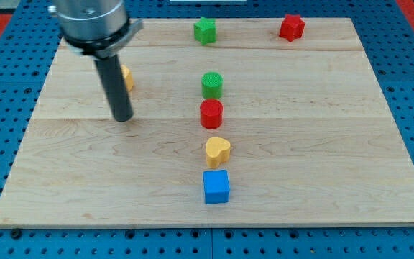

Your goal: Slide the yellow hexagon towards the top

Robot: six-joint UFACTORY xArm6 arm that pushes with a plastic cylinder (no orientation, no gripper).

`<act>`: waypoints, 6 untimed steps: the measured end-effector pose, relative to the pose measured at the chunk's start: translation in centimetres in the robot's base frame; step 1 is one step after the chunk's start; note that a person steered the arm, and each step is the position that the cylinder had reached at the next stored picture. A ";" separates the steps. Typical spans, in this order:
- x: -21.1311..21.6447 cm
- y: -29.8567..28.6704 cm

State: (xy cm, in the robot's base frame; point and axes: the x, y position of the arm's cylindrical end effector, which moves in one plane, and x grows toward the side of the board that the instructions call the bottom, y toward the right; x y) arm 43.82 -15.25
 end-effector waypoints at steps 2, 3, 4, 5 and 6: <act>-7.4 1.7; -8.0 0.5; -8.0 -2.7; -9.1 -3.4; -11.0 -2.6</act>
